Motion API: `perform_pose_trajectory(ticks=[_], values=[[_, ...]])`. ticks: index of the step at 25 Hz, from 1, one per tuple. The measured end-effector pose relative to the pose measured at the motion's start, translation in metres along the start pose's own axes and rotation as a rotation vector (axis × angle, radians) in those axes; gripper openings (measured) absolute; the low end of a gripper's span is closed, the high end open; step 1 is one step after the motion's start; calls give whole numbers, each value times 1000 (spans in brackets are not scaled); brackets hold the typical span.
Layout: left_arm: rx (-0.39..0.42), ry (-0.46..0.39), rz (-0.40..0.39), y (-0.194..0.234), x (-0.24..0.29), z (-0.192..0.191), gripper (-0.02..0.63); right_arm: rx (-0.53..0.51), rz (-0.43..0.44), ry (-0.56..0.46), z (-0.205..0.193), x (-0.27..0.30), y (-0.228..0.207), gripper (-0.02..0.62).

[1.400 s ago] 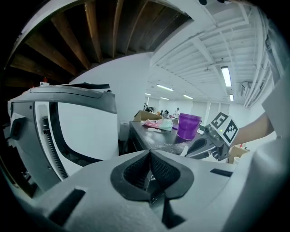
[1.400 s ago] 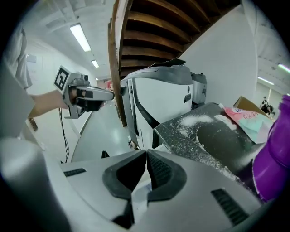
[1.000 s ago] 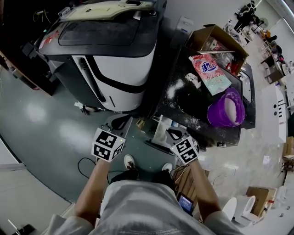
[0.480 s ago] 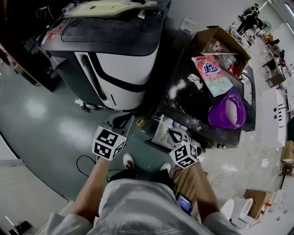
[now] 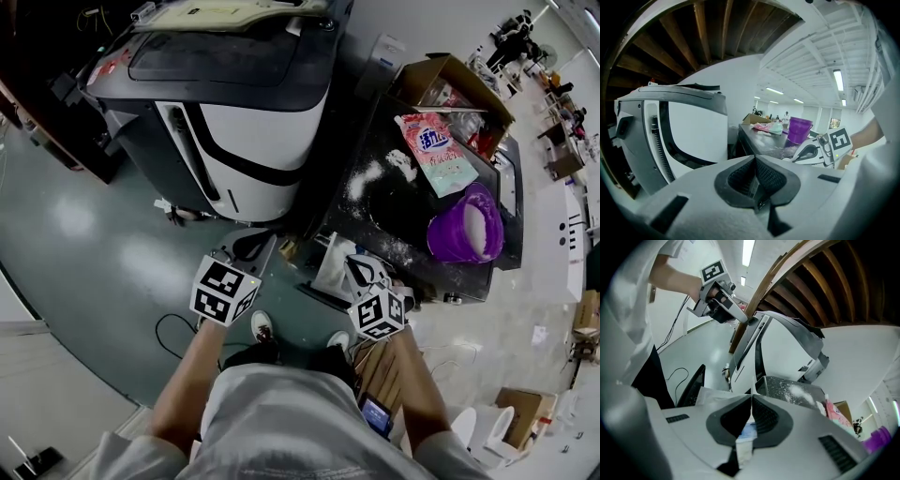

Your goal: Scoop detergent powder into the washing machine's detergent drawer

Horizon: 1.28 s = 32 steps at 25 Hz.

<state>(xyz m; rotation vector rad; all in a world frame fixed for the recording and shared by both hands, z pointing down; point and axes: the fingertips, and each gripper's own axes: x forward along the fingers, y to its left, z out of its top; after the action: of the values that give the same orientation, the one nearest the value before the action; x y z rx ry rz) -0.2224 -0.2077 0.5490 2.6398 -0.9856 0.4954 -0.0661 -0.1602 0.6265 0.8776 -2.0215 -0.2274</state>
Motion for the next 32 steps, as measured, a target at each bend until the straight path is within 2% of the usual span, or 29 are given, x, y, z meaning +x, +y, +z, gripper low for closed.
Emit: perform_pose_trajectory(ticks=[4,11,14,18,23,32], values=[[5,2,5,1,-2,-1,11,-80,-8,9,0,3,0,5],[24,8,15,4,-5,-3,11,-314,-18,48,-3,9,11,5],[39,12,23,5,-6,-4,11,-424,-52,71,-5,11,13,5],[55,18,34,6,-8,-6,11,-513,-106,89,-8,11,12,5],[60,21,40,7,-10,-9,11,-544,-124,92,-8,9,13,5],[57,21,42,5,-10,-10,11,-517,-106,85,-6,7,14,5]])
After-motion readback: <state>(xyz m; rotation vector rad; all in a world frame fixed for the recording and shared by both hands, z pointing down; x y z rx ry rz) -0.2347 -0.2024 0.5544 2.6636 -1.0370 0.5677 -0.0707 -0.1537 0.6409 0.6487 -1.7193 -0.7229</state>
